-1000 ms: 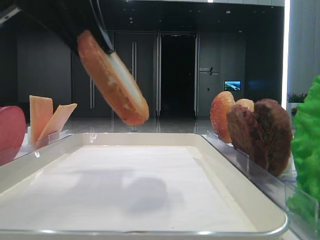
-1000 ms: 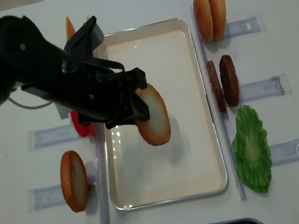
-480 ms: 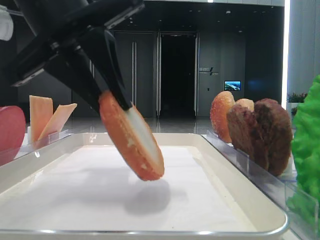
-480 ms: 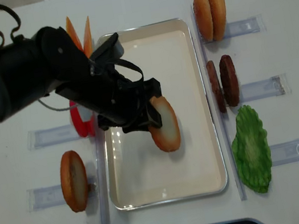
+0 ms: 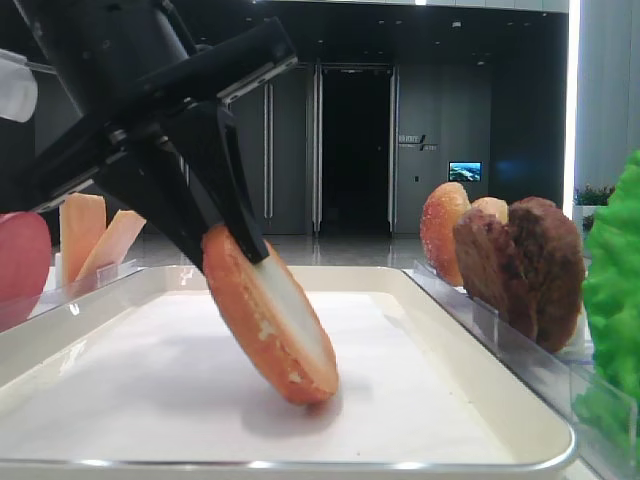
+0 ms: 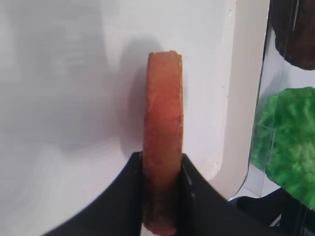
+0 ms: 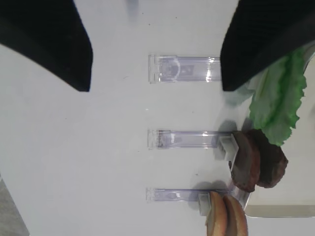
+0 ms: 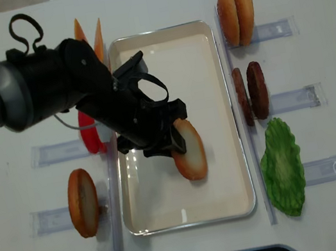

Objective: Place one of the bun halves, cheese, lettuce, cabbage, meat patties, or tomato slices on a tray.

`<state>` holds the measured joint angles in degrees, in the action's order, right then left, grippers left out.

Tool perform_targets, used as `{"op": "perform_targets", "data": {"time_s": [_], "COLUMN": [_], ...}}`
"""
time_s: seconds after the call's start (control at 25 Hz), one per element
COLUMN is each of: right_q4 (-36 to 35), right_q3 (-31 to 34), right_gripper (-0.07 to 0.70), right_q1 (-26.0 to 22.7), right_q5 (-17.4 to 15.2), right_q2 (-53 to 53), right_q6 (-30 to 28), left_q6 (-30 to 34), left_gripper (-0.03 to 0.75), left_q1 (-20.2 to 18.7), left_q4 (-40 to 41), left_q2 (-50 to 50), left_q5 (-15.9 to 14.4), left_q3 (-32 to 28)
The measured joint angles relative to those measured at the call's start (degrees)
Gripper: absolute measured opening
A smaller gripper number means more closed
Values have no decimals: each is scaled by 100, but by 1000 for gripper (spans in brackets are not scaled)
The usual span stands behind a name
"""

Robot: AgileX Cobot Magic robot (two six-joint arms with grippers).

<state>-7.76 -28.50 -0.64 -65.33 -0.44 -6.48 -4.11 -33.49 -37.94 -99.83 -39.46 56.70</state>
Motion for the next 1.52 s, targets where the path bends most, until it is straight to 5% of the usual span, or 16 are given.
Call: {"op": "perform_targets", "data": {"time_s": [0.36,0.72,1.24,1.4,1.52], "right_q4": [0,0,0,0,0], "right_q3": [0,0,0,0,0], "right_gripper": [541,541,541,541,541], "right_q1": [0,0,0,0,0], "right_q5": [0,0,0,0,0], "right_q2": [0,0,0,0,0], "right_q6": [0,0,0,0,0], "left_q6": [0,-276,-1012,-1166,-1424], "left_gripper": [148,526,557,558,558], "left_q1": [0,0,0,0,0], "left_q4": [3,547,1693,2163,2708], "left_q2": [-39,-47,400,646,790], "left_q5": [-38,-328,-712,-1198,-1868], "left_q3": [12,12,12,183,428]}}
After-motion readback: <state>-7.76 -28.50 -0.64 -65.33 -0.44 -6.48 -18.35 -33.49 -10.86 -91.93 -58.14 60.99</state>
